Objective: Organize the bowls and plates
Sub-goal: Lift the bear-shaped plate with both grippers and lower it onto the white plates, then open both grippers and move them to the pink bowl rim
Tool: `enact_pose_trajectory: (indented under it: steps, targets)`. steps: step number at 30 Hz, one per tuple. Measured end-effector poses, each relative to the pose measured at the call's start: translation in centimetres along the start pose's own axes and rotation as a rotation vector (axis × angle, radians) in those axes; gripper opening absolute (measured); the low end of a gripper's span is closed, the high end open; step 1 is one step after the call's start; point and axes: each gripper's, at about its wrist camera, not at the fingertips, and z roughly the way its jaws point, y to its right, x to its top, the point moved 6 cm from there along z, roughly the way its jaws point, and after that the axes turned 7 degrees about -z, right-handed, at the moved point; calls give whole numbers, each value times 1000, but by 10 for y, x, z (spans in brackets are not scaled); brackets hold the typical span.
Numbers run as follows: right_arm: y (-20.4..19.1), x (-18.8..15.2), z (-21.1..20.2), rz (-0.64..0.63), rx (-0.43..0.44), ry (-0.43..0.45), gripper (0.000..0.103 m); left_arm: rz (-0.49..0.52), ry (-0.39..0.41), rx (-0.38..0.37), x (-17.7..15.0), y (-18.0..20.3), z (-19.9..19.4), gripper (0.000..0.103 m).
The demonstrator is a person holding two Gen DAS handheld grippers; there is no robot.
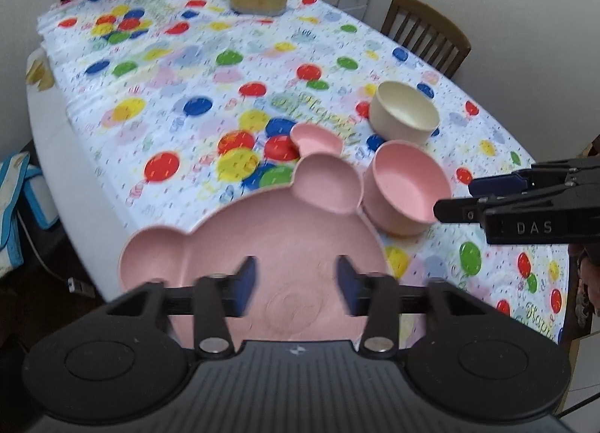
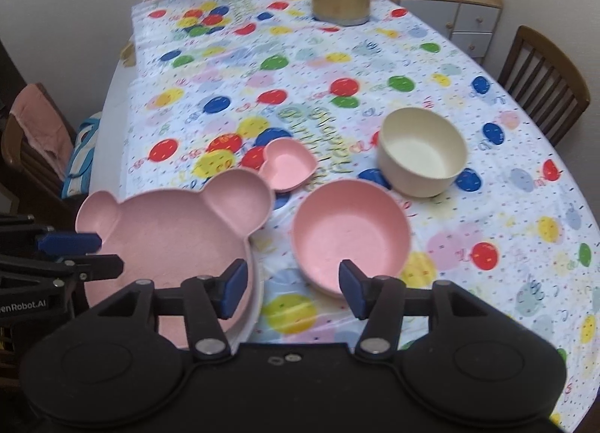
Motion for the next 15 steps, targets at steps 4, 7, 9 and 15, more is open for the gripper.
enact_pose_trajectory:
  steps: [4, 7, 9, 15]
  targets:
    - [15, 1, -6, 15, -20, 21, 69, 23, 38, -18, 17, 18, 3, 74]
    - [26, 0, -8, 28, -43, 32, 86, 40, 31, -21, 29, 28, 13, 74]
    - [32, 0, -8, 30, -61, 31, 89, 56, 25, -12, 36, 36, 21, 74]
    - [57, 3, 2, 67, -97, 10, 91, 114, 9, -2, 55, 56, 45, 74]
